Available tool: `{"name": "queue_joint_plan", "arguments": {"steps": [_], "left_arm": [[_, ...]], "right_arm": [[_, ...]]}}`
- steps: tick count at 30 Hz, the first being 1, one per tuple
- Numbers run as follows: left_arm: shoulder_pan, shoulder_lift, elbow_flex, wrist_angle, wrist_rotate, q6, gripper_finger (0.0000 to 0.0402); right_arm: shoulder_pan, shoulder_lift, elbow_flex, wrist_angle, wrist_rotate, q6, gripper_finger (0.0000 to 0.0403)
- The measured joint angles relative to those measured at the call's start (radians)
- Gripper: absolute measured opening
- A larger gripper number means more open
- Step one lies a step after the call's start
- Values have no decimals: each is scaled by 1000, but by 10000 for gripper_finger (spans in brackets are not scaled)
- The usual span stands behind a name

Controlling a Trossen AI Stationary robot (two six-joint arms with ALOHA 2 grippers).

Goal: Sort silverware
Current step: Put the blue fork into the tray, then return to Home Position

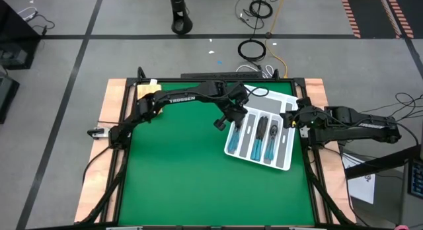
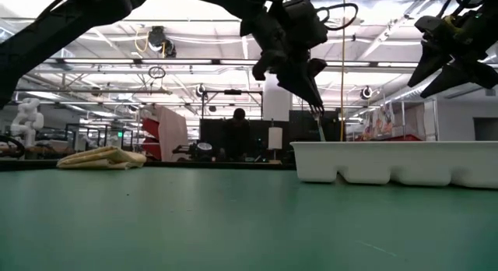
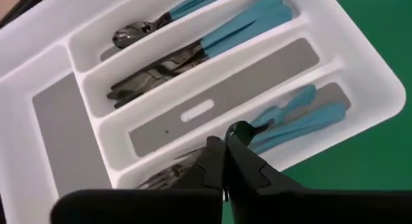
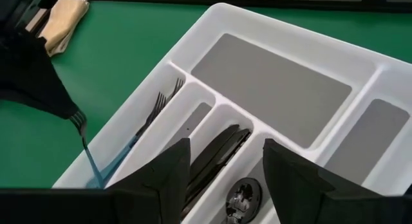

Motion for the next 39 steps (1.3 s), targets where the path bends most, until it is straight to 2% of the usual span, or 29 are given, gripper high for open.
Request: {"name": "queue_joint_plan", "arguments": {"steps": [9, 18, 21, 25, 28, 31, 35, 39], "left_arm": [[1, 0, 0, 33, -102, 30, 49], [0, 0, -1, 68, -116, 2, 99], [-6, 0, -1, 130, -185, -1, 105], [-25, -1, 45, 174, -332, -144, 106], [-30, -20, 121, 171, -400, -289, 106], [-21, -112, 121, 186, -392, -380, 99], [23, -273, 121, 159, -385, -464, 91], [81, -461, 122, 43, -384, -569, 90]], "right_arm": [[0, 0, 0, 2, -4, -27, 183], [0, 0, 0, 2, -3, -44, 183], [0, 0, 0, 1, -3, -53, 183], [0, -1, 0, 3, 0, -58, 183], [0, -1, -1, 54, 10, -100, 183], [3, -14, -1, 243, -28, -291, 183], [7, -54, 9, 509, -149, -540, 183], [7, -110, 90, 523, -201, -634, 183]]}}
